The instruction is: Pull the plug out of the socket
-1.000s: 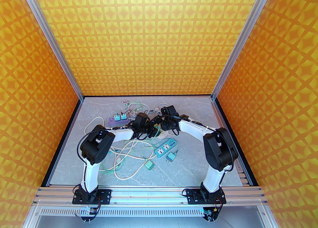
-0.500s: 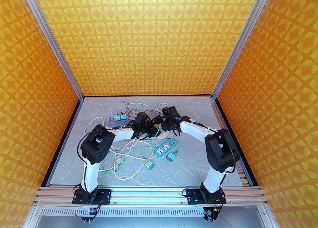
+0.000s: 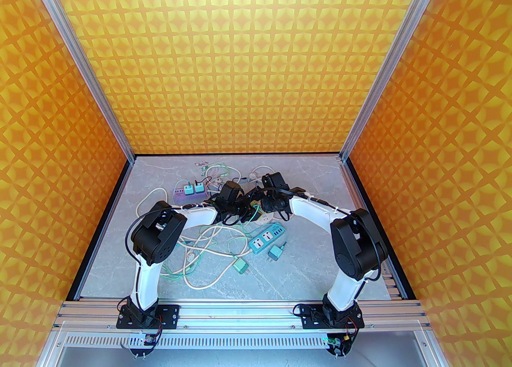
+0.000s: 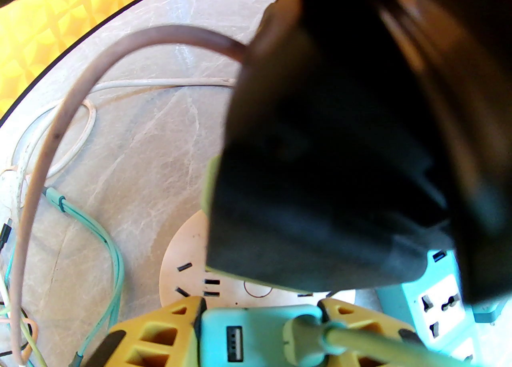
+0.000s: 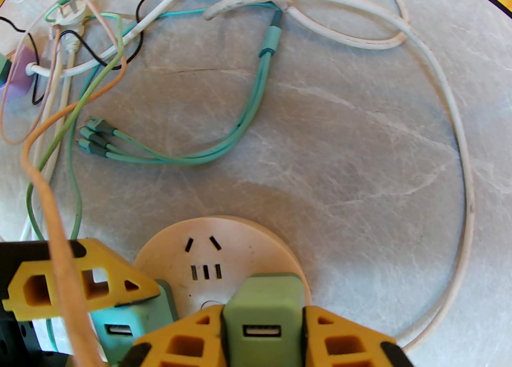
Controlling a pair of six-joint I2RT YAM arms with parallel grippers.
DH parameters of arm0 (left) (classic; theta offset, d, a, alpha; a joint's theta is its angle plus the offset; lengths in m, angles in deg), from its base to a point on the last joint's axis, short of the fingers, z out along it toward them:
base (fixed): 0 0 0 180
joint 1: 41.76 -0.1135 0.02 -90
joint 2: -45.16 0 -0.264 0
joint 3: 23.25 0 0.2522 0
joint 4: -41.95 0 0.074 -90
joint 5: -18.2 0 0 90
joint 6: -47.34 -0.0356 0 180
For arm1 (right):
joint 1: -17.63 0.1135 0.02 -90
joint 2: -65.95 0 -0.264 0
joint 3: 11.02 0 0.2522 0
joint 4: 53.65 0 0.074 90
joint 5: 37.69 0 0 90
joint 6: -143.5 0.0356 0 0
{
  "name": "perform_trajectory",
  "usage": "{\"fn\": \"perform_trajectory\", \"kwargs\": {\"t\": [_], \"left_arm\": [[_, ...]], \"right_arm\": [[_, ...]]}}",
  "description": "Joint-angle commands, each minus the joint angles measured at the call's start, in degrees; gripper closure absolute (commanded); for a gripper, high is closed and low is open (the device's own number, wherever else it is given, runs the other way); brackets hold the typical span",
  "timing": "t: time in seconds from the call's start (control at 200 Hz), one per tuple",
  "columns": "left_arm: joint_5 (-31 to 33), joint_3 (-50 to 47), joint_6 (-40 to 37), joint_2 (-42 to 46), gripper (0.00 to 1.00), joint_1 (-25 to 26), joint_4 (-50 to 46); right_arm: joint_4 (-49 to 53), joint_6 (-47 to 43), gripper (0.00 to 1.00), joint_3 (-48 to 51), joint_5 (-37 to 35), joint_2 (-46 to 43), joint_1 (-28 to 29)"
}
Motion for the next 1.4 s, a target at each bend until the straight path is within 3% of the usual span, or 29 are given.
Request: {"fn": "perform_trajectory", "kwargs": {"t": [0.0,0.25,0.435,0.605,0.73,0.835,1.055,1.17,1.305,1.355,1.395], "left_arm": [[1.54,-1.39,1.69,-5.43,0.67,1.53,-12.39],[1.4,-1.49,1.63,-5.61,0.67,1.67,-12.55],[0.98,-1.06,1.8,-5.71,0.67,1.7,-12.52],[0.99,-0.98,1.89,-5.78,0.67,1.68,-12.57],[0.93,-1.05,1.98,-5.72,0.67,1.7,-12.74],[1.04,-1.19,1.95,-5.72,0.67,1.71,-12.75],[0.98,-1.21,2.69,-5.54,0.66,1.73,-11.92],[0.95,-0.6,3.04,-5.17,0.59,1.79,-12.53],[1.04,-0.77,3.91,-3.72,0.38,1.79,-12.19],[1.13,-1.22,4.35,-2.81,0.21,1.79,-11.64],[1.11,-1.53,4.53,-2.03,0.14,1.79,-11.23]], "right_arm": [[-1.11,1.7,0.81,-2.0,4.88,-1.67,4.6],[-4.29,3.78,0.82,1.22,12.95,-5.06,-5.41],[-3.53,3.89,0.82,0.61,14.37,-5.03,-5.01],[-1.64,2.64,0.81,-0.88,9.19,-4.25,1.43],[-1.79,2.95,0.81,-1.08,6.8,-4.88,1.89],[-0.57,2.24,0.8,-1.43,3.75,-6.61,1.16],[-1.68,3.44,0.77,-0.37,5.78,-9.74,-5.79],[-0.73,3.46,0.76,-1.47,6.54,-7.46,-7.89],[-2.67,4.92,0.76,-0.98,6.45,-5.48,-9.58],[-3.27,5.2,0.76,-0.98,6.46,-4.6,-10.16],[-3.36,5.42,0.76,-1.42,6.77,-3.61,-10.69]]}}
